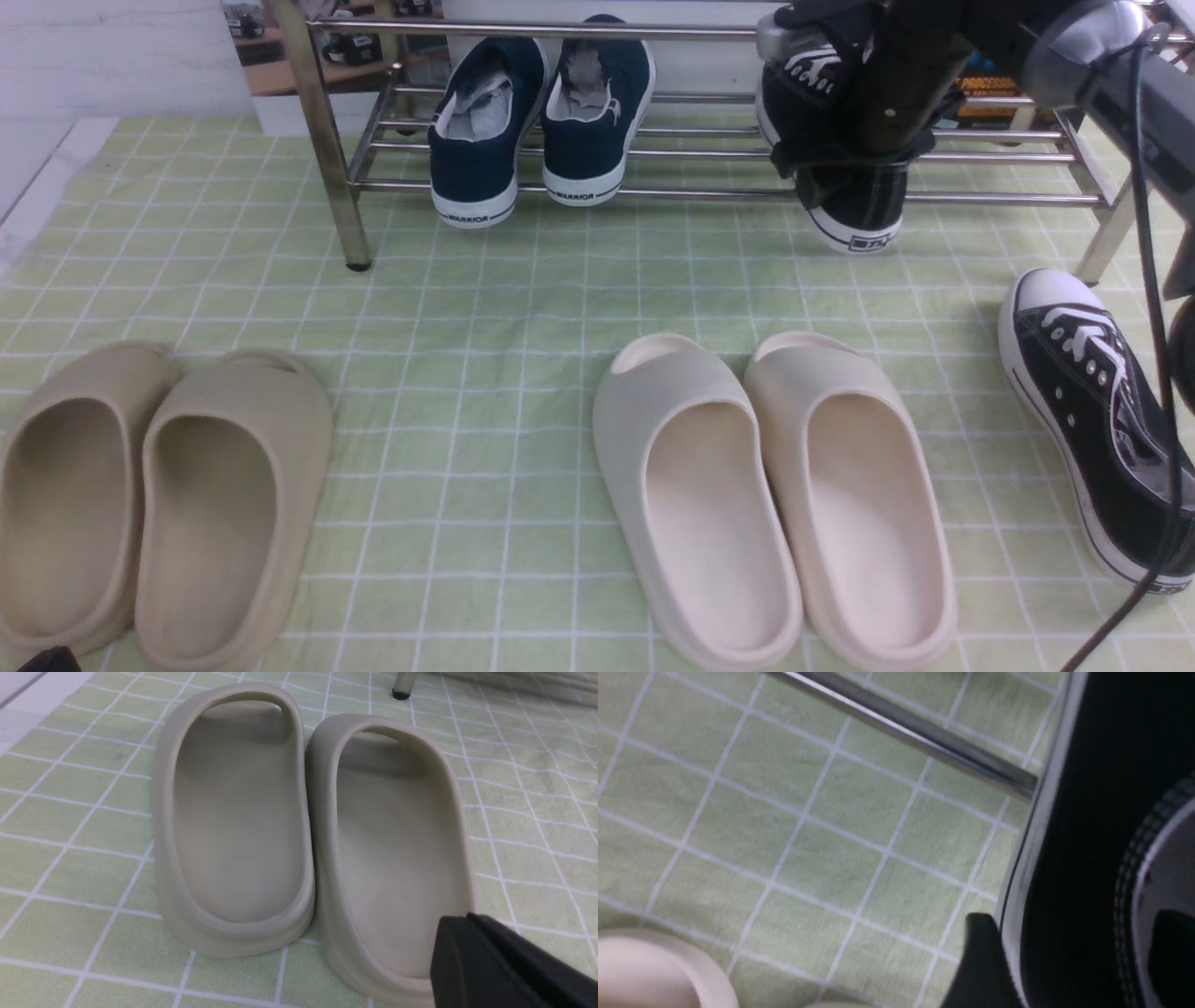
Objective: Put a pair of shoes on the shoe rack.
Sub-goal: Use the right arm to put a shoe into the shoe rack, then use the right arm to grab the shoe closest to it
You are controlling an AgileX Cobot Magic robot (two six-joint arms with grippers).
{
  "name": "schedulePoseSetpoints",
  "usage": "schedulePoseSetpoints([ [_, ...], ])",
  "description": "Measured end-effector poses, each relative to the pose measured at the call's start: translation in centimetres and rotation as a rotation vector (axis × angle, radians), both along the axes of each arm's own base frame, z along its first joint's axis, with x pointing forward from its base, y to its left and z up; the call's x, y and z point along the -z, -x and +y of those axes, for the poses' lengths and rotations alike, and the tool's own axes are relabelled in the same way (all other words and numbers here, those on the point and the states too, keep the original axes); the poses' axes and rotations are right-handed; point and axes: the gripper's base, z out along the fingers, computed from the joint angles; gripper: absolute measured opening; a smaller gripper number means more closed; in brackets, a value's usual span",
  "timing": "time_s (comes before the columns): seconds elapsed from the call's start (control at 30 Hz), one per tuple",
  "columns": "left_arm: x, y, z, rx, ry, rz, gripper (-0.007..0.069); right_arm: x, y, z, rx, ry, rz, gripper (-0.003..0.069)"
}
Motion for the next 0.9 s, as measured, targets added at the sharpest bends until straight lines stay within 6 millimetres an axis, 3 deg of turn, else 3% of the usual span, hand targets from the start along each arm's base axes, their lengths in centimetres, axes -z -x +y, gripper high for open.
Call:
schedulePoseSetpoints([
  [0.1, 0.0, 0.0, 0.0, 0.0, 0.0, 0.0, -0.0011, -3.2, 1.4, -0.6, 0.005, -0.003, -0.037, 0.0572],
  [0.27, 0.0, 0.0, 0.0, 0.0, 0.0, 0.0, -0.0005, -8.9, 5.5, -1.8, 0.03, -0.034, -0.093, 0.0569],
  [0.33, 0.0, 0.0, 0.0, 0.0, 0.0, 0.003, -0.0003, -9.9, 6.7, -2.1, 0.032, -0.037, -0.098, 0.0559],
  [0.43, 0.1, 0.0, 0.0, 0.0, 0.0, 0.01, 0.0, -10.1, 10.3, -3.2, 0.036, -0.01, -0.034, 0.0528],
  [0.53, 0.1, 0.0, 0.0, 0.0, 0.0, 0.015, 0.0002, -8.1, 13.6, -4.3, 0.044, 0.034, 0.07, 0.0498],
  [0.67, 0.1, 0.0, 0.0, 0.0, 0.0, 0.015, 0.0004, -3.7, 18.0, -6.6, 0.112, 0.079, 0.235, 0.0474],
  [0.77, 0.1, 0.0, 0.0, 0.0, 0.0, 0.015, 0.0004, -1.2, 19.2, -8.0, 0.178, 0.079, 0.267, 0.0471],
  [0.9, 0.1, 0.0, 0.0, 0.0, 0.0, 0.015, 0.0008, 3.8, 20.4, -10.6, 0.293, 0.074, 0.312, 0.047],
])
